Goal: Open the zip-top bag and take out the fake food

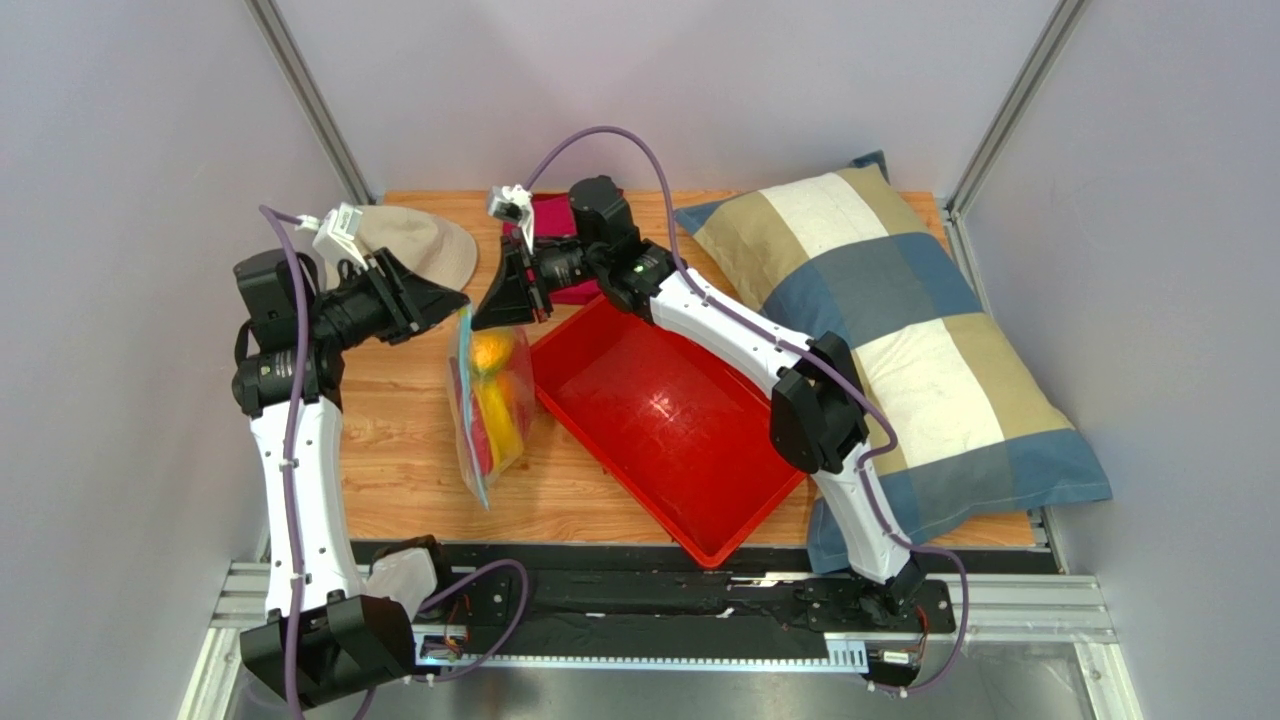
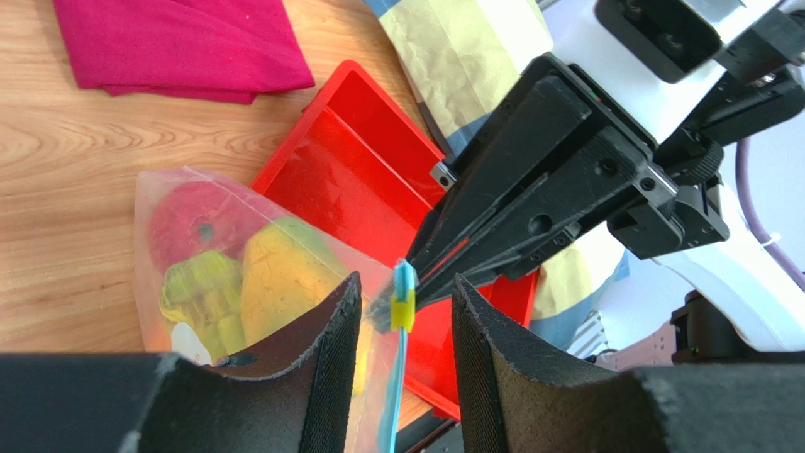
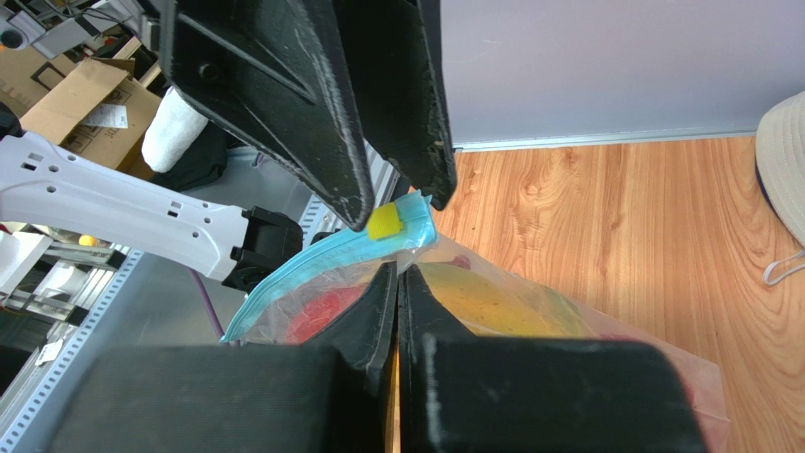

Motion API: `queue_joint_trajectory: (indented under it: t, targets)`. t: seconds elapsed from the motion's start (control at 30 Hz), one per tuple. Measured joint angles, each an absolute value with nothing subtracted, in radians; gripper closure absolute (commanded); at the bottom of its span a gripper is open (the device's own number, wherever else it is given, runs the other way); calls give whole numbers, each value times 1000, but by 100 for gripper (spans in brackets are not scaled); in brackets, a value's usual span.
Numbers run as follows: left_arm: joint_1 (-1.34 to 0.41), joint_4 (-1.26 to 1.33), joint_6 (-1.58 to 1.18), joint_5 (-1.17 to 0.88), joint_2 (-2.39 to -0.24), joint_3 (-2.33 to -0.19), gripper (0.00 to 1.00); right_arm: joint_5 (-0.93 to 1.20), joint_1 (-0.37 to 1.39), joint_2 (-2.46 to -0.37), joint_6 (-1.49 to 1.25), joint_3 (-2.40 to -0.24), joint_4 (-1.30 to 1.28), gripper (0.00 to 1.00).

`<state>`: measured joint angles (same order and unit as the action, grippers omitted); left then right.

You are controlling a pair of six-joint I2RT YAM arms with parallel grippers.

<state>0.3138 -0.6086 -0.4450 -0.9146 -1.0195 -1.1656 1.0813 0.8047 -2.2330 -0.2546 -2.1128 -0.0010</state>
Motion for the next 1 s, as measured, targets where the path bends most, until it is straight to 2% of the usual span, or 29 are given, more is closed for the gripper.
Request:
queue_joint_trajectory:
  t: [0.07,0.2,0.43,0.53,0.6,0.63,0.83,1.0]
  targets:
    - [313,-609,-446,-912,-1026,-1164,58,1079,805,-2231,-255,-2112,-3,100]
    - [308,-608,-447,-917,-1036,-1163,71,1074,805,-2231,-259,-2112,-3,100]
    - [297,-599,-447,-944,-1036,-1136,70,1071,805,-2231,-286,-2112,-2,100]
    - [295,-597,-447,-951,-1036,-1118,81,1071,805,-2231,-300,-2112,-2,100]
    - [295,-594,-447,-952,-1036,-1114,95,1071,805,-2231,-305,-2112,-2,100]
    - [295,-593,-449,-952,-1036,-1113,98,1071,805,-2231,-308,-2112,-2,100]
    - [294,-585,-447,-951,-1034,-1113,100,1041,805,-2231,-360,-2108,4,100]
    - [290,-564,-447,-916,-1019,-1086,100,929,812,-2224,-519,-2042,61,100]
